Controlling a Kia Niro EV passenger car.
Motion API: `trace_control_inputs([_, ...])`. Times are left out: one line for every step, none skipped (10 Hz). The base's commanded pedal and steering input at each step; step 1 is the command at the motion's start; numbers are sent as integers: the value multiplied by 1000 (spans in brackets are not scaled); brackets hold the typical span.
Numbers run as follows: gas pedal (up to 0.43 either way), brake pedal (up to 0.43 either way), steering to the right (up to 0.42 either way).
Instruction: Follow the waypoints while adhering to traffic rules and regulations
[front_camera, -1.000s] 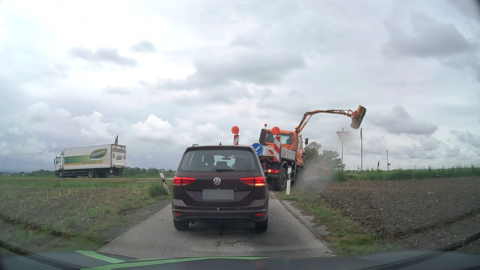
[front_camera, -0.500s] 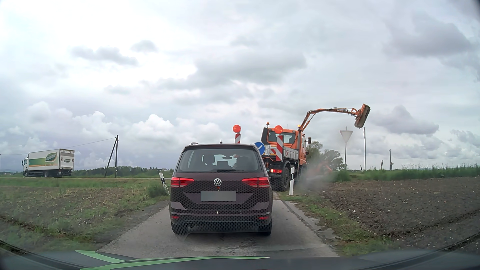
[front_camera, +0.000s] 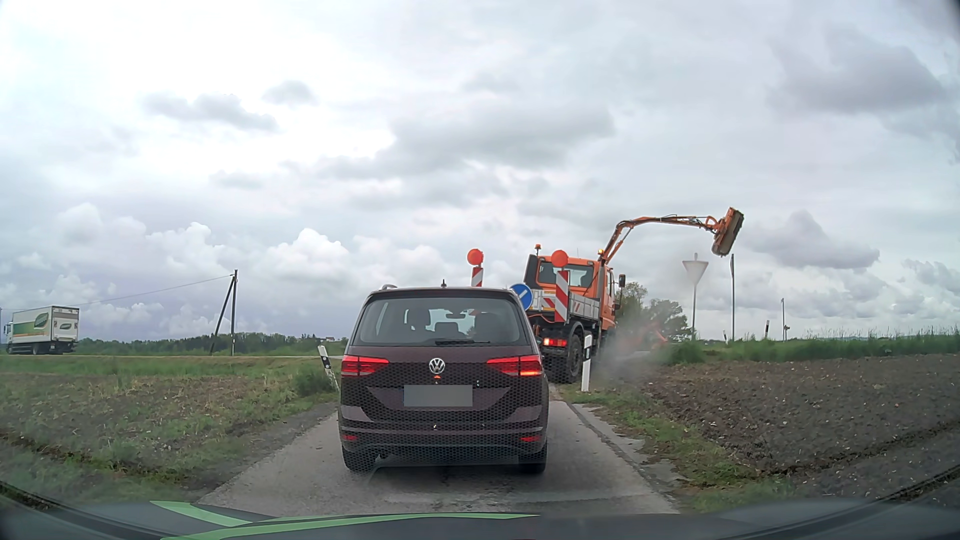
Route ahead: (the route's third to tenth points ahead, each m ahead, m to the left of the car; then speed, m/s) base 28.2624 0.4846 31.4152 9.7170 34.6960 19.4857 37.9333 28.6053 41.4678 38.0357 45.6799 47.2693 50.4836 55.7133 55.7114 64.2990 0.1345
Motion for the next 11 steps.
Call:
trace_control_inputs([0, 171, -59])
trace_control_inputs([0, 171, -59])
trace_control_inputs([0, 171, -59])
trace_control_inputs([0, 171, -59])
trace_control_inputs([0, 171, -59])
trace_control_inputs([0, 171, -59])
trace_control_inputs([0, 171, -59])
trace_control_inputs([0, 171, -59])
trace_control_inputs([0, 110, -59])
trace_control_inputs([0, 0, -59])
trace_control_inputs([0, 0, -59])
